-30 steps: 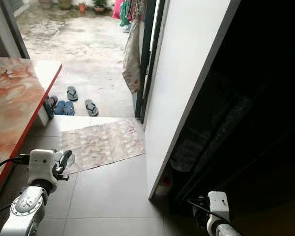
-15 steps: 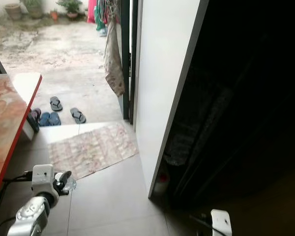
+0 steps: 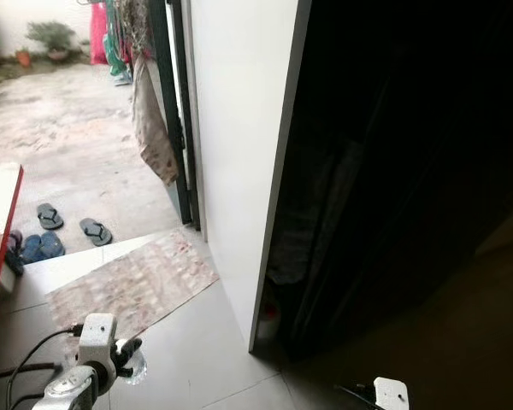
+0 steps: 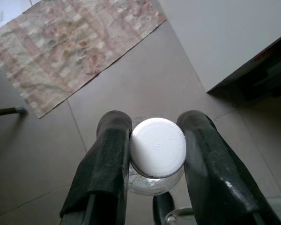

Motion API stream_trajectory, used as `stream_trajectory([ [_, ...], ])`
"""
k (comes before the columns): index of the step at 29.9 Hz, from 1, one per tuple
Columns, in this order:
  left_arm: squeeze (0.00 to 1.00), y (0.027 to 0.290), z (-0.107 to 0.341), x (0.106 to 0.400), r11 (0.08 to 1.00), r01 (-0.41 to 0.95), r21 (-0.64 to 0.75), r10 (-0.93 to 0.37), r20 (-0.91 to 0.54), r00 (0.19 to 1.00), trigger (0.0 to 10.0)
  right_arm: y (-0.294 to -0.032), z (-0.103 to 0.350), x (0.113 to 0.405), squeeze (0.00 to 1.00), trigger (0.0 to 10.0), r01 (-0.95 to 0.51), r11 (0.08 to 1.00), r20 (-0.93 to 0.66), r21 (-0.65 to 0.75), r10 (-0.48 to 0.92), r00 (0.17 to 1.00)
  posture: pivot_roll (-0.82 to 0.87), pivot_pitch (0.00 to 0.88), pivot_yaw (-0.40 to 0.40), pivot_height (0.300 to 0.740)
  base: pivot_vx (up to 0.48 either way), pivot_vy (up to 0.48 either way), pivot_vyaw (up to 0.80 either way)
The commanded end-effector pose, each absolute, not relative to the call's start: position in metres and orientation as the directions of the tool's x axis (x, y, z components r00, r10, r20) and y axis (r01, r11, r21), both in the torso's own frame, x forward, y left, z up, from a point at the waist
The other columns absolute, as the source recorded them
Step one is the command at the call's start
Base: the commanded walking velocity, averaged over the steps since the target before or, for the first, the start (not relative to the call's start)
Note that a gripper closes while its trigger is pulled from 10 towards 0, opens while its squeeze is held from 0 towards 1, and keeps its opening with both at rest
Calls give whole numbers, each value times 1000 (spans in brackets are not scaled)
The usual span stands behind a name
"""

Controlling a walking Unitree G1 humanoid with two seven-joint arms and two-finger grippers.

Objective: Restocking fridge

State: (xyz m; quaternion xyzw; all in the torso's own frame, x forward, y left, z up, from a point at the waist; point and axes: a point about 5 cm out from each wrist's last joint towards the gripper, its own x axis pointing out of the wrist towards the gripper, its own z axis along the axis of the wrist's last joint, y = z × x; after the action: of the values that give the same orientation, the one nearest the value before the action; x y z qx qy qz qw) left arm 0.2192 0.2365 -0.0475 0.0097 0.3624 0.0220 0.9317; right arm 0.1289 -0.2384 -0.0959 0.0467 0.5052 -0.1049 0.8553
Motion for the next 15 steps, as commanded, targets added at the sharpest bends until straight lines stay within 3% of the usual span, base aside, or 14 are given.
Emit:
stream_trajectory([
  [1, 0, 236, -47, 221, 999, -39, 35, 53, -668, 742, 10000, -240, -97, 125, 0, 10000, 241, 970, -878, -35, -145, 456, 58, 28, 0, 740, 0, 0, -712],
  [12, 0, 238, -66, 195, 992, -119, 31, 102, -747, 657, 10000, -233, -100, 120, 0, 10000, 257, 966, -883, -32, -148, 445, 30, 4, 8, 740, 0, 0, -712],
  [15, 0, 241, -64, 196, 987, -159, 34, 134, -723, 678, 10000, -233, -100, 121, 0, 10000, 260, 965, -882, -33, -150, 446, 26, 0, 3, 740, 0, 0, -712],
])
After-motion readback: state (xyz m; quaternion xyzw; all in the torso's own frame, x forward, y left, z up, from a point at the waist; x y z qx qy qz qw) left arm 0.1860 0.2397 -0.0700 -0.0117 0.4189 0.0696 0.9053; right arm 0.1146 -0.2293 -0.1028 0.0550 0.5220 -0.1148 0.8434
